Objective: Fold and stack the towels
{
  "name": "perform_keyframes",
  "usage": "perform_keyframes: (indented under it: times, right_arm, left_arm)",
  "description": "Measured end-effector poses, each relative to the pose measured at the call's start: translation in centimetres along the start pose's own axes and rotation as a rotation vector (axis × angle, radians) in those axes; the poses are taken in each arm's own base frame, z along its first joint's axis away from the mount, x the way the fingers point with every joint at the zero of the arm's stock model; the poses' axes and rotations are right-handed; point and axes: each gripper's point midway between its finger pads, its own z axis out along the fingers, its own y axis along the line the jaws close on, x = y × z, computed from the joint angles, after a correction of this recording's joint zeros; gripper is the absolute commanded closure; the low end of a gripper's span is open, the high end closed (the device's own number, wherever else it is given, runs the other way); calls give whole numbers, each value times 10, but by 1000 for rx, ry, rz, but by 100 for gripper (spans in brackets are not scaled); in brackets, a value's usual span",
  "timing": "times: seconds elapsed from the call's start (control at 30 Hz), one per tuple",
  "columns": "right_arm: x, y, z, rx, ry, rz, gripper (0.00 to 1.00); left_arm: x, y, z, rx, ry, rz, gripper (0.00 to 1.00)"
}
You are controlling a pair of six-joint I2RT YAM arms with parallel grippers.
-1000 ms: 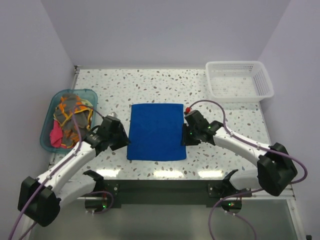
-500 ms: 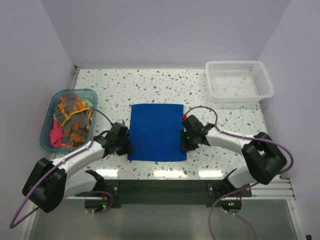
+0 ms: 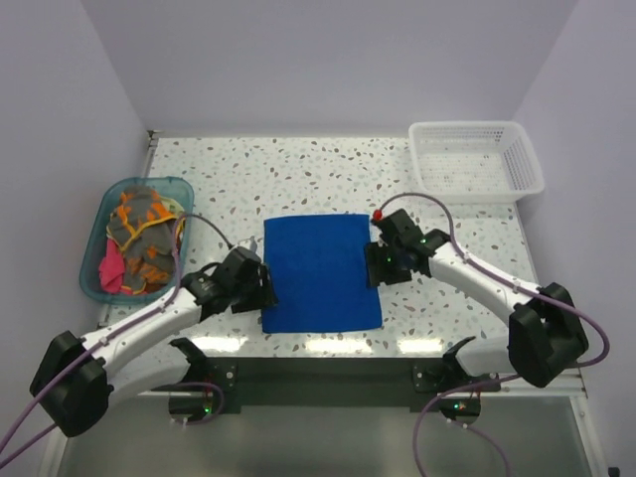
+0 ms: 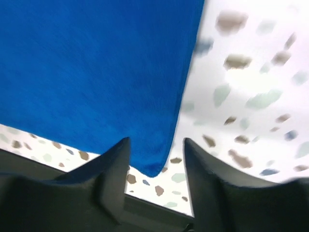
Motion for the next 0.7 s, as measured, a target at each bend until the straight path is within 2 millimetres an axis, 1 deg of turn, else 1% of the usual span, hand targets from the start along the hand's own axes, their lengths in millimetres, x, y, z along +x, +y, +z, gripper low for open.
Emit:
perform_keyframes:
  times: [0.03,0.1,0.13,0.17,0.2,0.27,0.3,0.33,0.4,0.43,0.5,0.6,0.7]
  right_arm:
    - [-17,1,-8,-6,-30,-22,39]
    - [-60,4,-25,-17,-111,-76,32]
    - [-79,5,-32,-21,-151,-101,30]
    - [-100,7,-39,-22,-193,-135,28]
    - [-120,6,-46,-21,-226,-169,25]
    - [-154,4,-52,-17,-264,-235,25]
    - [-169,2,-53,-19,-278,-266,26]
    - [-180,-1,-50,-21,-277,-294,26]
    - [-197,-10,-40,-28,-259,-344,27]
    - [-203,-13,-33,-35,-244,-368,27]
    - [-206,-23,-19,-40,-198,-411,27]
    - [-210,-31,3,-62,-122,-490,29]
    - [-219,-31,21,-91,-67,-567,31]
  left_arm:
    - [-11,-5,-3,-11,-16,38,32]
    - [-42,-22,-8,-21,-62,142,27]
    - [-60,-32,-9,-22,-81,201,26]
    - [-81,-41,-10,-21,-108,252,20]
    - [-104,-48,-10,-22,-139,293,18]
    - [-142,-52,-9,-34,-182,358,14]
    - [-164,-52,-8,-45,-202,398,14]
    - [-181,-52,-7,-53,-214,437,14]
    - [-208,-52,-1,-63,-227,505,14]
    - [-220,-52,3,-63,-227,540,14]
    - [-237,-51,13,-53,-206,614,14]
    - [-255,-53,33,-25,-163,723,16]
    - [-261,-51,51,16,-104,808,19]
